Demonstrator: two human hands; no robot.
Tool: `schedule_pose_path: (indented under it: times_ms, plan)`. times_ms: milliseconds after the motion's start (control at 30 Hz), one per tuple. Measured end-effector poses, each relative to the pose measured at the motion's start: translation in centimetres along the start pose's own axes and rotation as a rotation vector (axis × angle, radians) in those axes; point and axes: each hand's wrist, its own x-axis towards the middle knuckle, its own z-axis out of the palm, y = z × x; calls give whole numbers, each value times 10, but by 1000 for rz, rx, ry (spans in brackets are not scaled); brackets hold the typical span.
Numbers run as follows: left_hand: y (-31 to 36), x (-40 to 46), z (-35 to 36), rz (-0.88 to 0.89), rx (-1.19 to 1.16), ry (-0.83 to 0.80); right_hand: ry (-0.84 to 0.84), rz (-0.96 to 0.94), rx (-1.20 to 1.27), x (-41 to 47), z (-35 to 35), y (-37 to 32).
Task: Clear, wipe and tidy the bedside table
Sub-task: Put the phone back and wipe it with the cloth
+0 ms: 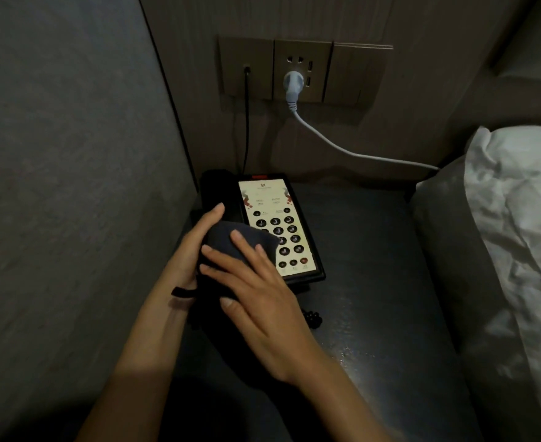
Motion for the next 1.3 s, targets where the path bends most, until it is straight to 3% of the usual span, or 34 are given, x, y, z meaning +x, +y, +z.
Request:
schedule_pose_path:
  times_ms: [133, 300, 467, 567, 667, 767, 1033, 1300]
  plan:
    - [8, 0, -5, -49, 12, 52, -2, -27, 17, -1, 10, -1]
    - [26, 13, -19, 45, 20, 135, 129, 99, 229, -1, 14, 6]
    - [34, 29, -46, 53, 87, 174, 395, 358, 839, 7, 1, 15]
    - [35, 40, -62, 41, 139, 186, 548, 671, 1131, 9, -2, 30]
    - [37, 50, -73, 16, 187, 189, 580, 929, 1391, 12, -4, 42]
    - [41, 61, -77, 8, 203, 163, 568, 1035, 1528, 14, -3, 42]
    - [51, 84, -83, 59, 353, 186, 487, 1043, 1784, 18, -2, 36]
    - [36, 95, -85, 172, 323, 310, 466, 1004, 1695, 20, 8, 34]
